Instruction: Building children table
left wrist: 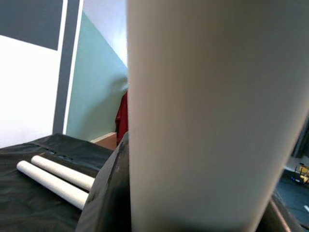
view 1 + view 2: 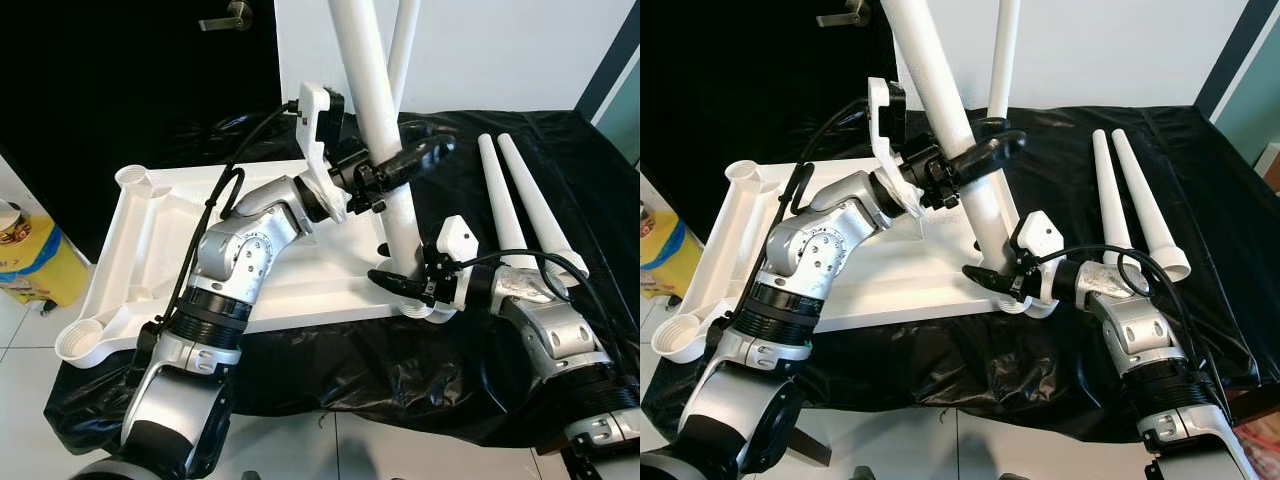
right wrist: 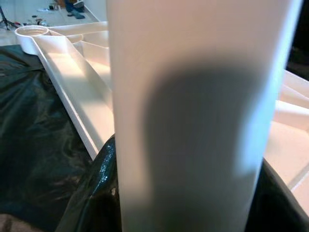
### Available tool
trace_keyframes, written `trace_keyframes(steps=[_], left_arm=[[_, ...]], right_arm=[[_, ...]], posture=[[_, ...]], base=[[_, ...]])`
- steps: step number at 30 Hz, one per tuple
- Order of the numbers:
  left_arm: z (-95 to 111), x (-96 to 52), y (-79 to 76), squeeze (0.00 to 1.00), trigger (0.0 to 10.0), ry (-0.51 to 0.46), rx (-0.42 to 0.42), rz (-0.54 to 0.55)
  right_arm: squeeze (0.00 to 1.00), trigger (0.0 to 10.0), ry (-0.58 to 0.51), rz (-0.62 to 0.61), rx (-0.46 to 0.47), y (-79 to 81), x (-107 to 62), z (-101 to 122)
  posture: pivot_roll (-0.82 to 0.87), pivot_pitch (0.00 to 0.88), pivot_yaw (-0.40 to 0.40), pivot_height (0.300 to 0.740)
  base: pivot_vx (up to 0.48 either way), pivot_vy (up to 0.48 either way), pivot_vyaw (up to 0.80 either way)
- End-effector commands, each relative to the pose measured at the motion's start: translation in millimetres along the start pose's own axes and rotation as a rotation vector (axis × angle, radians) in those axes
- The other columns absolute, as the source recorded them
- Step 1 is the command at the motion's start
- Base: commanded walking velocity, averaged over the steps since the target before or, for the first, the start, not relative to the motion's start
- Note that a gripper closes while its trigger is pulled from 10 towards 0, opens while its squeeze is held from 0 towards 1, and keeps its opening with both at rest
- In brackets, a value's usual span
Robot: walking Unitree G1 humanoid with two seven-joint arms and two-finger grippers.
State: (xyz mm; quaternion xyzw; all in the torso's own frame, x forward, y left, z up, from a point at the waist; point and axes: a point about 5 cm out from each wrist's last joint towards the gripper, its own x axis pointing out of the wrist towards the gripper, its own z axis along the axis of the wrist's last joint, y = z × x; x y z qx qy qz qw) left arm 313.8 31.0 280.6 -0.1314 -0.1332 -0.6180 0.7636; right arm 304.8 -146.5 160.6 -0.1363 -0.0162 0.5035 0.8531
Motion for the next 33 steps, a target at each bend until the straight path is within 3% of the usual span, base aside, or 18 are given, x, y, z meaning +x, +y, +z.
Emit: trace_keyframes(steps=[1,6,7,9,10,14,15,20,21,23,24,27,33], left_arm=[[1,4.8,-11.6,0.00,0.0,0.014,0.016,-0.169],[5,8.3,-14.9,0.00,0.0,0.020,0.037,-0.153],[9,12.9,-15.6,0.00,7.1,0.036,0.081,-0.131],[9,12.9,-15.6,0.00,7.1,0.036,0.081,-0.131],[14,17.5,-15.6,0.00,10.0,0.051,0.133,-0.104],[22,21.2,-14.1,0.00,10.0,0.061,0.167,-0.069],[30,26.5,-11.2,0.00,10.0,0.071,0.212,-0.014],[42,32.8,-6.1,0.00,10.0,0.082,0.269,0.073],[46,35.1,-3.5,0.00,10.0,0.087,0.301,0.115],[46,35.1,-3.5,0.00,10.0,0.087,0.301,0.115],[49,36.8,-1.9,0.00,10.0,0.088,0.318,0.145],[55,44.8,0.8,0.00,10.0,0.072,0.334,0.242],[56,47.8,2.1,0.00,10.0,0.063,0.336,0.316]], right_arm=[[0.00,10.0,-0.002,-0.017,0.008,-0.3,0.8,-1],[0.00,10.0,-0.036,-0.072,0.038,-1.5,4.2,0],[0.17,10.0,-0.066,-0.106,0.060,-4.3,5.7,3],[0.17,10.0,-0.066,-0.106,0.060,-4.3,5.7,3],[1.00,10.0,-0.099,-0.143,0.076,-7.3,8.5,6],[1.00,10.0,-0.130,-0.177,0.092,-9.4,13.1,10],[1.00,10.0,-0.162,-0.230,0.084,-12.6,19.9,16],[1.00,10.0,-0.195,-0.330,0.050,-18.0,31.0,26],[0.17,10.0,-0.201,-0.390,0.036,-21.1,36.6,29],[0.17,10.0,-0.201,-0.390,0.036,-21.1,36.6,29],[0.00,10.0,-0.206,-0.434,0.026,-23.2,40.3,31],[0.00,10.0,-0.216,-0.547,-0.004,-23.1,51.6,35],[0.00,10.0,-0.217,-0.648,-0.011,-14.9,63.8,35]], posture=[[-0.05,0.008,0.013,0.740],[-0.04,0.006,0.013,0.740],[-0.03,0.004,0.012,0.740],[-0.03,0.004,0.012,0.740],[-0.02,0.000,0.010,0.740],[-0.01,0.000,0.009,0.740],[-0.01,0.000,0.008,0.740],[0.00,0.000,0.002,0.740],[0.01,0.000,0.000,0.740],[0.01,0.000,0.000,0.740],[0.01,0.000,0.000,0.740],[0.03,0.004,-0.005,0.740],[0.03,0.007,0.000,0.740]], base=[[0.000,0.000,0.00],[0.000,0.000,0.00],[0.000,0.000,0.00],[0.000,0.000,0.00],[0.000,0.000,0.00],[0.000,0.000,0.00],[0.000,0.000,0.00],[0.000,0.000,0.00],[0.000,0.000,0.00],[0.000,0.000,0.00],[0.000,0.000,0.00],[0.000,0.000,0.00],[0.000,0.000,0.00]])
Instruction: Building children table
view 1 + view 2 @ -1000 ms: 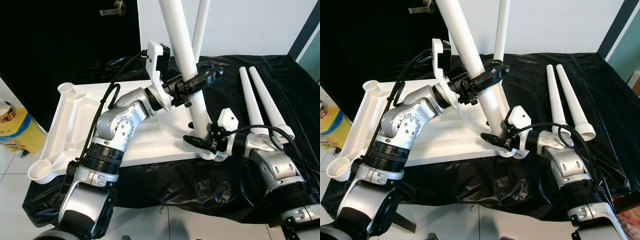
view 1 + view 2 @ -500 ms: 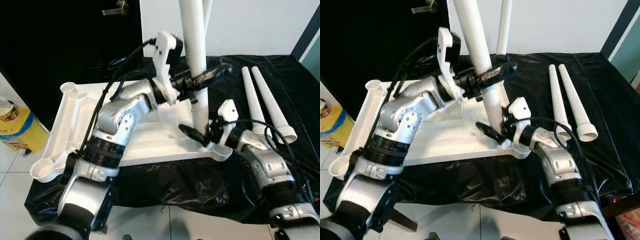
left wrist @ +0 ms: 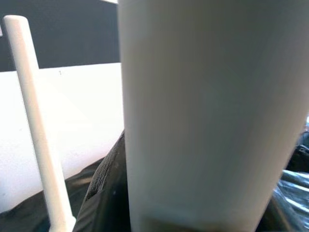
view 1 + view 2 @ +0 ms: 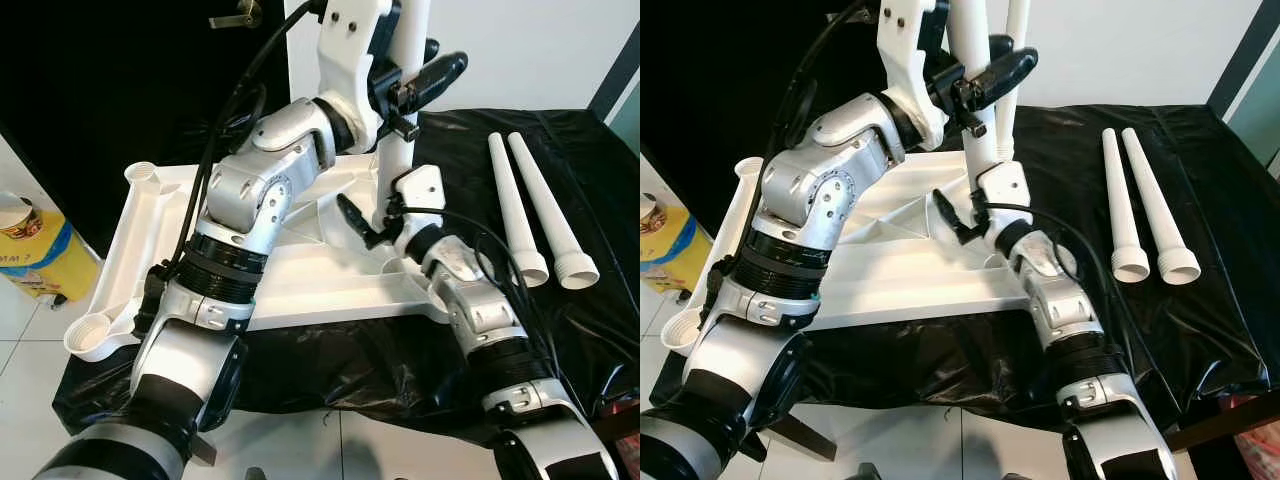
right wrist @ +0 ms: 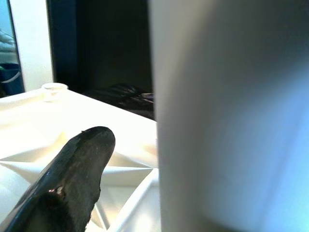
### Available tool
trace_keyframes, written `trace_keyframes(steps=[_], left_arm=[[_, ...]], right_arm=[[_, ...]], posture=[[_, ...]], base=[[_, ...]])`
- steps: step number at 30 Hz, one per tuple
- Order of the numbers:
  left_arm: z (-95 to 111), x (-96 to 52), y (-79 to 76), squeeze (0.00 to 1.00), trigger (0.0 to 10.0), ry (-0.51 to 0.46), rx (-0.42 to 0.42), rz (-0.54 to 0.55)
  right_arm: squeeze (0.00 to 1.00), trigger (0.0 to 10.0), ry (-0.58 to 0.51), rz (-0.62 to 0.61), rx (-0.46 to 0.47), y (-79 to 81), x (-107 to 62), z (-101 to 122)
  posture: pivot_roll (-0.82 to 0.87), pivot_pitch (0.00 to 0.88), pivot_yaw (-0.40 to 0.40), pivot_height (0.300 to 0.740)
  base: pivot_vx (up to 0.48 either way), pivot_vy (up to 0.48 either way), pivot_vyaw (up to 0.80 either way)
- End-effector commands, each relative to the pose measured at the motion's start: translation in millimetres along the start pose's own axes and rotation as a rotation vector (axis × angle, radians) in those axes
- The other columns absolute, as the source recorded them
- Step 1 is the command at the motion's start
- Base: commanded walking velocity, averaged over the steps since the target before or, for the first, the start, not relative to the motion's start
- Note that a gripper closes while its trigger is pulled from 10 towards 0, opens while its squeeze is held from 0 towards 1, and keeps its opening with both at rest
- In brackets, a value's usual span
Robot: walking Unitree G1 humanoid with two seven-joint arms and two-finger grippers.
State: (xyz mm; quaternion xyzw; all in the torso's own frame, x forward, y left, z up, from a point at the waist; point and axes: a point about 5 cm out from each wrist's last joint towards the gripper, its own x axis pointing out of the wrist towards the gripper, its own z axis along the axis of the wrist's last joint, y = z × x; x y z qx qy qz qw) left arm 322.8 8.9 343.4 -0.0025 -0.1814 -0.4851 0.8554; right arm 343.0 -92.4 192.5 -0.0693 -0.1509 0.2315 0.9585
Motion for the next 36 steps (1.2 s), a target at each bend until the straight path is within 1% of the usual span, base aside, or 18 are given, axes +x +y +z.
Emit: trace_keyframes(steps=[1,2,3,5,6,7,9,11,13,17,20,21,22,23,26,27,33,36], left_arm=[[6,2.7,1.1,0.00,10.0,-0.007,0.015,0.046],[5,4.0,0.4,0.00,10.0,-0.006,0.011,0.070],[5,4.0,0.4,0.00,10.0,-0.006,0.011,0.070],[4,7.9,-4.0,0.00,10.0,0.001,0.000,0.102],[4,7.9,-4.0,0.00,10.0,0.001,0.000,0.102],[4,9.6,-6.5,0.00,10.0,0.000,-0.005,0.109],[4,10.0,-7.7,0.00,10.0,-0.004,-0.011,0.114],[4,10.0,-7.7,0.00,10.0,-0.004,-0.011,0.114],[5,9.1,-7.3,0.00,10.0,-0.005,-0.016,0.128],[6,8.4,-6.6,0.00,10.0,-0.003,-0.015,0.136],[6,7.6,-4.7,0.00,10.0,0.000,-0.016,0.158],[6,7.9,-4.5,0.00,10.0,0.002,-0.017,0.163],[6,8.3,-5.3,0.00,10.0,0.005,-0.018,0.165],[6,9.0,-6.2,0.00,10.0,0.006,-0.018,0.164],[6,9.6,-6.9,0.00,10.0,0.007,-0.019,0.164],[6,10.4,-8.4,0.00,10.0,0.009,-0.019,0.162],[4,11.2,-10.6,0.00,10.0,0.014,-0.021,0.158],[1,8.8,-8.3,0.00,10.0,0.018,-0.022,0.161]], right_arm=[[0.00,10.0,0.003,-0.027,-0.014,1.8,0.6,-1],[0.00,10.0,0.002,-0.074,-0.017,7.3,1.9,-2],[0.00,10.0,0.002,-0.074,-0.017,7.3,1.9,-2],[0.00,10.0,-0.001,-0.164,-0.024,16.8,3.4,-4],[0.00,10.0,-0.001,-0.164,-0.024,16.8,3.4,-4],[0.00,10.0,0.001,-0.201,-0.026,17.9,3.6,-5],[0.00,10.0,-0.001,-0.232,-0.036,17.5,3.8,-6],[0.00,10.0,-0.001,-0.232,-0.036,17.5,3.8,-6],[0.00,10.0,0.005,-0.290,-0.041,13.1,4.3,-7],[0.00,10.0,0.014,-0.311,-0.034,11.4,4.4,-9],[0.00,10.0,0.031,-0.321,-0.009,15.6,4.7,-14],[0.00,5.8,0.035,-0.326,-0.007,17.3,5.0,-15],[0.00,4.9,0.037,-0.331,-0.003,18.0,4.9,-16],[0.00,0.4,0.035,-0.335,-0.003,18.0,5.3,-16],[0.00,0.4,0.031,-0.341,-0.007,17.9,5.6,-16],[0.00,0.0,0.027,-0.347,-0.005,17.4,6.2,-16],[0.00,0.0,0.005,-0.363,-0.011,16.1,8.8,-13],[0.00,0.0,-0.008,-0.376,-0.016,15.4,9.8,-11]], posture=[[0.03,0.007,0.000,0.740],[0.03,0.007,0.004,0.740],[0.03,0.007,0.004,0.740],[0.03,0.011,0.010,0.740],[0.03,0.011,0.010,0.740],[0.03,0.013,0.009,0.740],[0.04,0.013,0.007,0.740],[0.04,0.013,0.007,0.740],[0.05,0.017,0.002,0.740],[0.05,0.018,0.002,0.740],[0.07,0.022,0.003,0.740],[0.07,0.020,0.002,0.740],[0.07,0.020,0.002,0.740],[0.08,0.020,0.002,0.740],[0.08,0.020,0.002,0.740],[0.08,0.019,0.001,0.740],[0.09,0.013,-0.005,0.740],[0.09,0.010,-0.011,0.740]], base=[[0.000,0.000,0.00],[0.000,0.000,0.00],[0.000,0.000,0.00],[0.000,0.000,0.00],[0.000,0.000,0.00],[0.000,0.000,0.00],[0.000,0.000,0.00],[0.000,0.000,0.00],[0.000,0.000,0.00],[0.000,0.000,0.00],[0.000,0.000,0.00],[0.000,0.000,0.00],[0.000,0.000,0.00],[0.000,0.000,0.00],[0.000,0.000,0.00],[0.000,0.000,0.00],[0.000,0.000,0.00],[0.000,0.000,0.00]])
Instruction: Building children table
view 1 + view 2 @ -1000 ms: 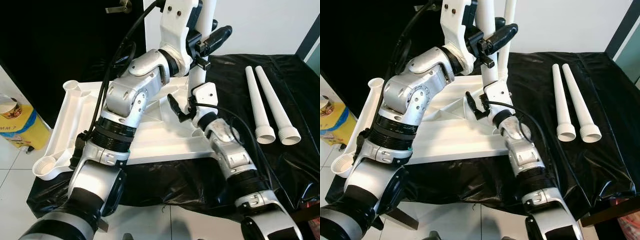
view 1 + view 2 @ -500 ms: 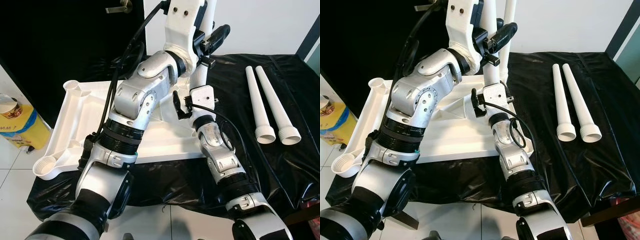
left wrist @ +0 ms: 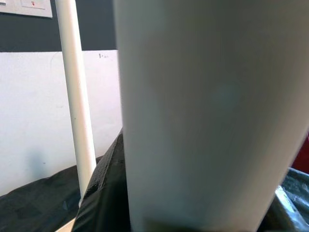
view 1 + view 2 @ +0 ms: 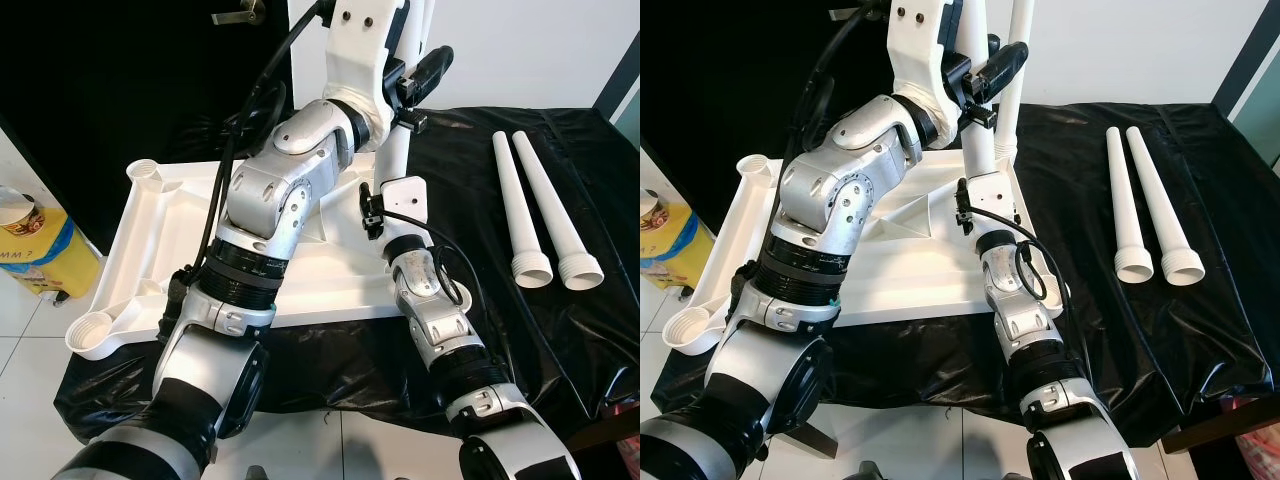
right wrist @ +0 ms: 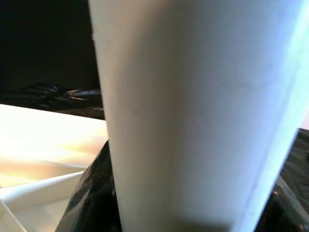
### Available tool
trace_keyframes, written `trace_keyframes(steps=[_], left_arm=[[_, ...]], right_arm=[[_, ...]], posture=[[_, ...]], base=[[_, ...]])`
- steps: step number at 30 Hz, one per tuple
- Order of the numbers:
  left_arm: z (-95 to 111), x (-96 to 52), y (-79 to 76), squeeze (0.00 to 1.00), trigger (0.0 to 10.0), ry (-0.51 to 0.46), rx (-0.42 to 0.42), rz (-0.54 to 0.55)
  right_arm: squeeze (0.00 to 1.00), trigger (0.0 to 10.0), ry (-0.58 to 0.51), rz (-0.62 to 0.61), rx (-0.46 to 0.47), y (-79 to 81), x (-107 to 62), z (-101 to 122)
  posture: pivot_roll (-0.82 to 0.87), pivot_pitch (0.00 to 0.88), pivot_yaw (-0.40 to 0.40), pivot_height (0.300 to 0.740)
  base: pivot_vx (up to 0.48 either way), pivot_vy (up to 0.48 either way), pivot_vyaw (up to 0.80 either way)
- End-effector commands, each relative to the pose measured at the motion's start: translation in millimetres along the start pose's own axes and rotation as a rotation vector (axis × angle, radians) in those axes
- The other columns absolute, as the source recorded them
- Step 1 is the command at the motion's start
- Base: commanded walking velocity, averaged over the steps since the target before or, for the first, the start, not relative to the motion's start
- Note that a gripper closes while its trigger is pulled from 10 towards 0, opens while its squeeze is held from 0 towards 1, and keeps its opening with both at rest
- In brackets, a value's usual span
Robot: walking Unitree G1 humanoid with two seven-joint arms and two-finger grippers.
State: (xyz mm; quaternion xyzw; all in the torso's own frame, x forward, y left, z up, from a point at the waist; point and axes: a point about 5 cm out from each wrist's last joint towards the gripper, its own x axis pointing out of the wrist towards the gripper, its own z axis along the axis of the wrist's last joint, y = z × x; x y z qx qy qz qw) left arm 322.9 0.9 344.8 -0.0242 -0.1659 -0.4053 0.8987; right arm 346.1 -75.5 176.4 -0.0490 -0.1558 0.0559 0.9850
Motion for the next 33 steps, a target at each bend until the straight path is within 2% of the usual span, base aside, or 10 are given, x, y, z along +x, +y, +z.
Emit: trace_keyframes(steps=[1,2,3,6,7,13,14,21,24,33], left_arm=[[1,0.8,-4.6,0.00,10.0,-0.003,0.001,-0.026],[1,0.8,-4.6,0.00,10.0,-0.003,0.001,-0.026],[0,0.1,-3.7,0.00,10.0,-0.003,0.000,-0.026],[-2,-1.3,-2.9,0.00,10.0,-0.012,-0.018,-0.040],[-2,-2.1,-4.0,1.00,10.0,-0.027,-0.042,-0.049],[-1,-5.4,-5.0,1.00,10.0,-0.055,-0.079,-0.057],[0,-8.7,-1.1,0.00,10.0,-0.065,-0.074,-0.050],[1,-16.4,6.8,0.00,10.0,-0.086,-0.084,-0.036],[-13,-37.2,19.1,0.00,10.0,-0.081,-0.060,0.009],[-32,-54.7,21.9,0.00,10.0,-0.049,-0.005,0.047]], right_arm=[[0.00,0.0,-0.022,-0.018,0.001,-0.2,3.8,4],[0.00,0.0,-0.022,-0.018,0.001,-0.2,3.8,4],[0.00,9.8,-0.019,-0.018,0.002,-0.3,3.9,4],[0.00,10.0,-0.004,-0.027,0.011,-1.6,4.4,2],[0.00,10.0,0.005,-0.039,0.020,-3.8,4.8,1],[0.00,10.0,0.027,-0.077,0.026,-11.6,5.8,-1],[0.00,10.0,0.041,-0.100,0.046,-15.9,6.3,-2],[0.00,10.0,0.059,-0.132,0.076,-22.8,6.4,-4],[0.00,10.0,0.067,-0.169,0.088,-35.9,0.6,-9],[0.00,10.0,0.043,-0.183,0.079,-46.8,-8.1,-11]], posture=[[0.09,0.010,-0.011,0.740],[0.09,0.010,-0.011,0.740],[0.09,0.007,-0.015,0.740],[0.08,0.003,-0.019,0.740],[0.08,0.000,-0.020,0.740],[0.08,0.000,-0.020,0.740],[0.08,0.000,-0.020,0.740],[0.07,0.000,-0.020,0.740],[0.07,0.000,-0.028,0.740],[0.07,0.007,-0.034,0.740]], base=[[0.000,0.000,0.00],[0.000,0.000,0.00],[0.000,0.000,0.00],[0.000,0.000,0.00],[0.000,0.000,0.00],[0.000,0.000,0.00],[0.000,0.000,0.00],[0.000,0.000,0.00],[0.000,0.000,0.00],[0.000,0.000,0.00]])
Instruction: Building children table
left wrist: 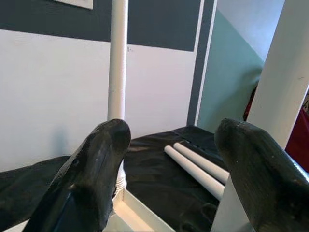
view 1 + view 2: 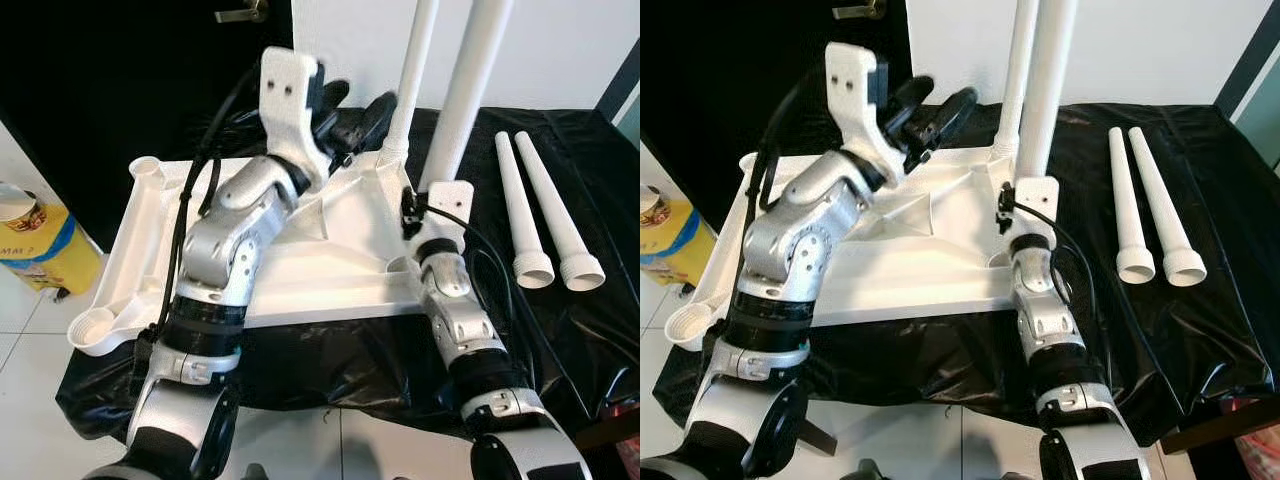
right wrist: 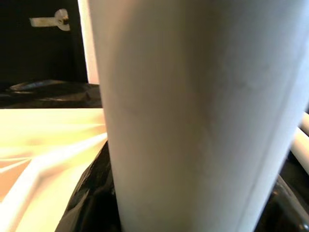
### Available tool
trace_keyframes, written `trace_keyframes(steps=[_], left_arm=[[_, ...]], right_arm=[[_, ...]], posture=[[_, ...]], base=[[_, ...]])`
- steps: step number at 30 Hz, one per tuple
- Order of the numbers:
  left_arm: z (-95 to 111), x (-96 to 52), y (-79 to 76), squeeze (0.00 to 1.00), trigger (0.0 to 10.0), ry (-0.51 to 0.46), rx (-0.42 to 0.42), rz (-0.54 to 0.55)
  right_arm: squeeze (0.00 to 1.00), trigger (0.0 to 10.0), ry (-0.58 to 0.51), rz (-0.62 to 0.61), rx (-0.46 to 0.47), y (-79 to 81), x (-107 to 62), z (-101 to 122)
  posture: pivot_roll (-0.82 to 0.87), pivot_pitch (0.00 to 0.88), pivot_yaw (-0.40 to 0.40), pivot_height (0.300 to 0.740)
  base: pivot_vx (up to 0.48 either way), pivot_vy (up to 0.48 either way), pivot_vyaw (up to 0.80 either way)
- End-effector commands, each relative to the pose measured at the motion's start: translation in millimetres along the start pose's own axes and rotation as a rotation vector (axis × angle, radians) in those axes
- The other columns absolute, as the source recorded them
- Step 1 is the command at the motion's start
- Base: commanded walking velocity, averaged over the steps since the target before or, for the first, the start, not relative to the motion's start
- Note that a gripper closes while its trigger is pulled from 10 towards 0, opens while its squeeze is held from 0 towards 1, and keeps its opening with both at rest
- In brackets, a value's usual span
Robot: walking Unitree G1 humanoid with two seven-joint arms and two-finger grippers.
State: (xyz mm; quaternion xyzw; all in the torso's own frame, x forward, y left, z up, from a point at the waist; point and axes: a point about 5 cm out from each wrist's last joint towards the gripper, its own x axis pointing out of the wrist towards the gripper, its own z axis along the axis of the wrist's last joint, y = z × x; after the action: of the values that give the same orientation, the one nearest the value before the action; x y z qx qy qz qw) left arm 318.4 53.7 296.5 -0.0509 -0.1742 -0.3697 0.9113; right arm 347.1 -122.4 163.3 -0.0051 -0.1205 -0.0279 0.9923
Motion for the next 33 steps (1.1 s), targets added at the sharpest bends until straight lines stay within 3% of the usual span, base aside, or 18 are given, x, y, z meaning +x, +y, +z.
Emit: trace_keyframes(steps=[1,2,3,9,12,19,26,33], left_arm=[[-6,-6.0,-6.9,0.00,10.0,0.003,0.047,-0.027],[-6,-6.0,-6.9,0.00,10.0,0.003,0.047,-0.027],[-22,-22.6,-9.6,0.00,10.0,0.039,0.075,-0.032],[-31,-35.4,-11.4,0.00,10.0,0.070,0.070,-0.057],[-48,-58.0,-18.5,0.00,10.0,0.143,0.077,-0.143],[-53,-65.7,-24.4,0.00,10.0,0.169,0.076,-0.188],[-66,-78.4,-34.8,0.00,10.0,0.218,0.080,-0.256],[-68,-81.9,-36.2,0.00,10.0,0.232,0.076,-0.271]], right_arm=[[0.00,10.0,-0.037,-0.008,0.017,-7.3,-3.3,4],[0.00,10.0,-0.037,-0.008,0.017,-7.3,-3.3,4],[0.00,10.0,-0.033,-0.010,0.005,-17.7,-11.5,0],[0.00,10.0,-0.030,-0.007,-0.005,-22.8,-16.4,-2],[0.00,10.0,-0.034,0.029,-0.001,-25.0,-27.0,-4],[0.00,10.0,-0.030,0.044,0.004,-25.8,-34.1,-5],[0.00,10.0,-0.015,0.056,0.001,-34.6,-61.8,-10],[0.00,10.0,-0.002,0.049,0.003,-39.3,-69.9,-12]], posture=[[0.07,0.012,-0.040,0.740],[0.07,0.012,-0.040,0.740],[0.07,0.017,-0.041,0.740],[0.07,0.021,-0.042,0.740],[0.06,0.027,-0.044,0.740],[0.06,0.031,-0.046,0.740],[0.05,0.041,-0.041,0.740],[0.04,0.048,-0.033,0.740]], base=[[0.000,0.000,0.00],[0.000,0.000,0.00],[0.000,0.000,0.00],[0.000,0.000,0.00],[0.000,0.000,0.00],[0.000,0.000,0.00],[0.000,0.000,0.00],[0.000,0.000,0.00]])
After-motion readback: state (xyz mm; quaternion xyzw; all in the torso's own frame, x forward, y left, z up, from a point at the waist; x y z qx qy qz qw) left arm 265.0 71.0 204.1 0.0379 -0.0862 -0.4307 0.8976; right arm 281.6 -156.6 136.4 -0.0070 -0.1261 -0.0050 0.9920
